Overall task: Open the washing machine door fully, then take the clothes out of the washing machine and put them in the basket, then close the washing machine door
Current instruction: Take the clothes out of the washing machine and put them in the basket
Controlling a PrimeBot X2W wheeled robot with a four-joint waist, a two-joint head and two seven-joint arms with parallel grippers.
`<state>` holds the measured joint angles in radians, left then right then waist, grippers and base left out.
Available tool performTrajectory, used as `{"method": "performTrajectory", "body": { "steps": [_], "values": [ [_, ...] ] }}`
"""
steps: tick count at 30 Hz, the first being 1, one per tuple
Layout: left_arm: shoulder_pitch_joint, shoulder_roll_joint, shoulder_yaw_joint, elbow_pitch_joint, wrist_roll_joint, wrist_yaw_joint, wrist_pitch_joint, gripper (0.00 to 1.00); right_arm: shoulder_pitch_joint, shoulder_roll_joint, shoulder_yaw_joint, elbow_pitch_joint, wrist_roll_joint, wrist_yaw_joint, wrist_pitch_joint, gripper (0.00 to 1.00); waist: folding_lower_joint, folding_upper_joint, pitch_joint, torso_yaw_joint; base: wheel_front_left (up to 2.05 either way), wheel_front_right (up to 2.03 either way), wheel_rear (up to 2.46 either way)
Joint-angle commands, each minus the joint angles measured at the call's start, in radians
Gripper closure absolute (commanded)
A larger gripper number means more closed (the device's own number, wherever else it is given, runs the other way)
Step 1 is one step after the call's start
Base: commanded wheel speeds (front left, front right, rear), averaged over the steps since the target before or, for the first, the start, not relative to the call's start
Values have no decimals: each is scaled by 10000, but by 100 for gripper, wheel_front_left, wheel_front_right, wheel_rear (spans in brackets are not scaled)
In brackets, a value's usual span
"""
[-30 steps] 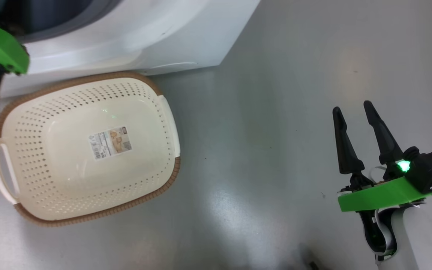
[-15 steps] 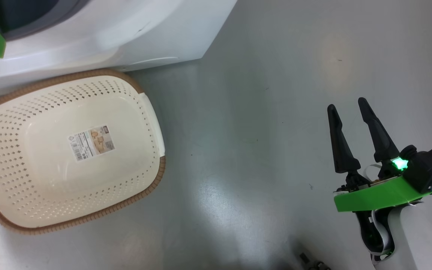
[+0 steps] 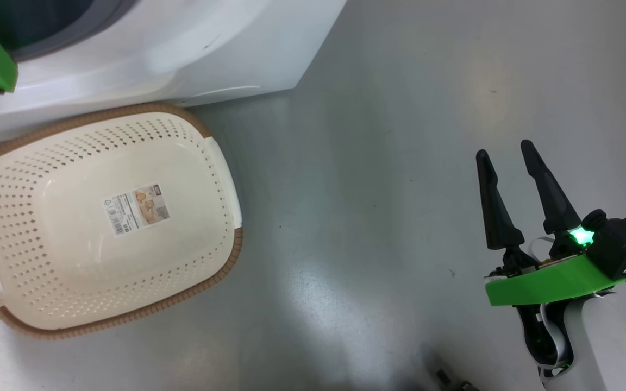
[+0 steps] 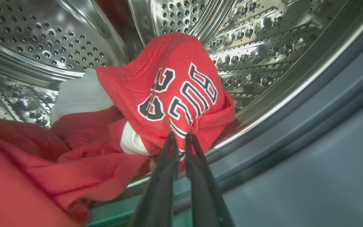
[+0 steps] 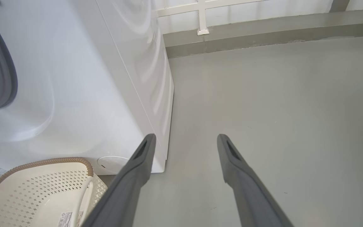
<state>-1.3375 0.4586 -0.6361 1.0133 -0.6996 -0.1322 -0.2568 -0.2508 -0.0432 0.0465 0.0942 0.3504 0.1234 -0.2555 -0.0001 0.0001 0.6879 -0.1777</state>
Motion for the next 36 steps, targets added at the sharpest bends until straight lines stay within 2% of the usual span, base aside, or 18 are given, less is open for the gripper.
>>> {"method": "performTrajectory", "body": {
  "steps": [1,6,12,16,19,26,36],
  "values": [
    [-219,500,293,-258,-56,15,-49,100,24,-70,156,-244,-82,73,-63,0,1,-1,-44,73,0,0,0],
    [308,398,1310,-989,34,15,-49,100,4,-70,39,-231,-217,73,-63,0,1,-1,-268,343,0,0,0],
    [1726,27,3600,-2646,1116,18,-49,100,3,-70,-109,-153,-394,73,-63,0,1,-1,-666,753,0,0,0],
    [3220,-697,5144,-4019,2317,19,-49,100,102,-70,-253,-44,-544,73,-63,0,1,-1,-1046,1050,0,0,0],
    [4228,-1290,5925,-4864,2818,18,-49,100,206,-70,-329,18,-668,73,-63,0,1,-1,-1306,1241,0,0,0],
    [5899,-2097,6716,-6617,3237,17,-49,100,456,-70,-544,170,-873,73,-63,0,1,-1,-1851,1596,0,0,0],
    [7498,-2582,7341,-8713,3440,16,-49,100,650,-70,-612,319,-928,73,-63,0,1,-1,-2283,1841,0,0,0]
  ]
}}
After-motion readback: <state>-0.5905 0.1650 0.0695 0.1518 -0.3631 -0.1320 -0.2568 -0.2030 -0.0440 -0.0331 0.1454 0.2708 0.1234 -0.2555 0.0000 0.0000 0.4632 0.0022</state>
